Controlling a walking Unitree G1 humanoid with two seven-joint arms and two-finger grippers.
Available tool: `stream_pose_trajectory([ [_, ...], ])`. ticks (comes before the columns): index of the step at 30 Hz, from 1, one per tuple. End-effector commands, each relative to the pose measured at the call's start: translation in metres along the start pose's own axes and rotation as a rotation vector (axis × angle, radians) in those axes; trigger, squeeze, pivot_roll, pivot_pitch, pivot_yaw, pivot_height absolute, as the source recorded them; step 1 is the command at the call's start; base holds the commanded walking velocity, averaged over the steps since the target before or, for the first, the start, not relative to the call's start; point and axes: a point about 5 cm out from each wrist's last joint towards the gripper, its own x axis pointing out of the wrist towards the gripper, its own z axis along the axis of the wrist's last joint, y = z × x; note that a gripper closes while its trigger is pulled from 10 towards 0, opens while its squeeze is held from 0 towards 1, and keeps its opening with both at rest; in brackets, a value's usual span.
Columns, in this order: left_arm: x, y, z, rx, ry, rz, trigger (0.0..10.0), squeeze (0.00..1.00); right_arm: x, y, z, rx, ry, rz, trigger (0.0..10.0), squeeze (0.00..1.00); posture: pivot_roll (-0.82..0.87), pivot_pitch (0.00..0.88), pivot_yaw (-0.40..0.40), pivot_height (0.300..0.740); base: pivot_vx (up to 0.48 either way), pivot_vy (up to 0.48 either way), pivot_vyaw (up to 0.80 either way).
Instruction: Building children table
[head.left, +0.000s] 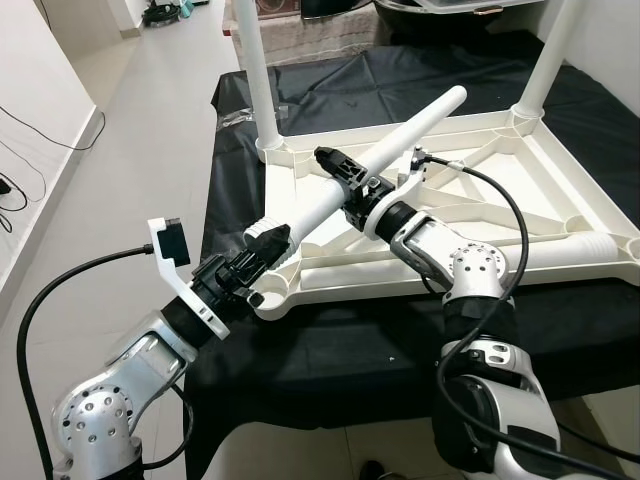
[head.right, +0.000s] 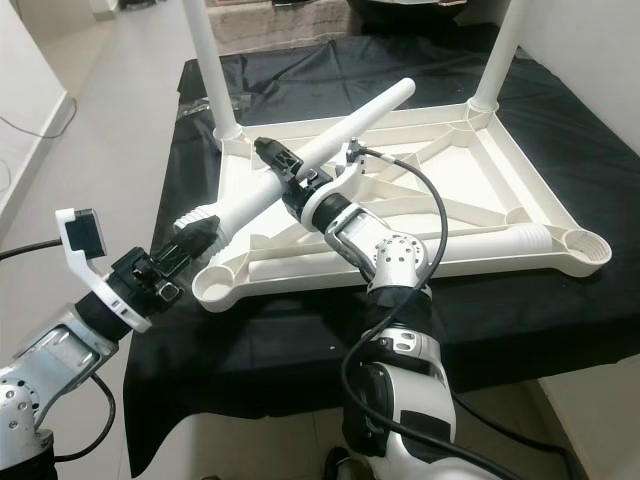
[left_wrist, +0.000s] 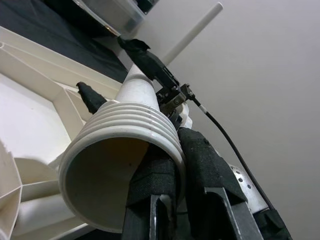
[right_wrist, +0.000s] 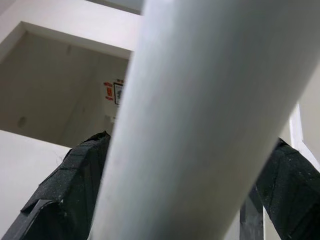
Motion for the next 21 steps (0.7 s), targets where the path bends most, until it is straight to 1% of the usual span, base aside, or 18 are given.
stream_pose_trajectory([
  [1, -0.002, -0.008, -0.005, -0.018, 0.006, -0.033, 10.0, 0.0, 0.003, 0.003, -0.004, 0.052, 0.02, 0.034, 10.0, 0.0, 0.01, 0.156, 0.003, 0.74, 0.0, 0.0, 0.0],
  [4, -0.006, -0.009, -0.011, -0.036, 0.02, -0.017, 10.0, 0.0, 0.003, 0.006, -0.005, 0.077, 0.052, 0.077, 10.0, 0.0, 0.01, 0.158, -0.001, 0.74, 0.0, 0.0, 0.0],
  [6, -0.006, -0.009, -0.011, -0.036, 0.02, -0.017, 10.0, 0.0, 0.003, 0.006, -0.005, 0.077, 0.052, 0.077, 10.0, 0.0, 0.01, 0.158, -0.001, 0.74, 0.0, 0.0, 0.0],
  [8, -0.01, -0.01, -0.015, -0.05, 0.027, -0.005, 10.0, 0.0, 0.002, 0.009, -0.006, 0.1, 0.088, 0.122, 10.0, 0.0, 0.01, 0.162, -0.003, 0.74, 0.0, 0.0, 0.0],
  [11, -0.012, -0.01, -0.017, -0.053, 0.033, 0.001, 10.0, 0.0, 0.001, 0.011, -0.007, 0.11, 0.113, 0.143, 10.0, 0.0, 0.01, 0.162, -0.003, 0.74, 0.0, 0.0, 0.0],
  [12, -0.013, -0.011, -0.018, -0.055, 0.041, 0.0, 10.0, 0.0, -0.001, 0.012, -0.01, 0.116, 0.143, 0.161, 10.0, 0.0, 0.01, 0.162, -0.003, 0.74, 0.0, 0.0, 0.0],
  [13, -0.013, -0.011, -0.018, -0.055, 0.041, 0.0, 10.0, 0.0, -0.001, 0.012, -0.01, 0.116, 0.143, 0.161, 10.0, 0.0, 0.01, 0.162, -0.003, 0.74, 0.0, 0.0, 0.0],
  [14, -0.013, -0.011, -0.018, -0.057, 0.046, 0.004, 10.0, 0.0, -0.002, 0.014, -0.013, 0.121, 0.175, 0.184, 10.0, 0.0, 0.01, 0.163, -0.005, 0.74, 0.0, 0.0, 0.0],
  [16, -0.013, -0.01, -0.019, -0.059, 0.054, 0.005, 10.0, 0.0, -0.004, 0.013, -0.019, 0.123, 0.213, 0.187, 10.0, 0.0, 0.01, 0.163, -0.005, 0.74, 0.0, 0.0, 0.0],
  [21, -0.011, -0.011, -0.02, -0.061, 0.063, 0.001, 10.0, 0.0, -0.003, 0.01, -0.022, 0.129, 0.224, 0.171, 10.0, 0.0, 0.01, 0.164, -0.004, 0.74, 0.0, 0.0, 0.0],
])
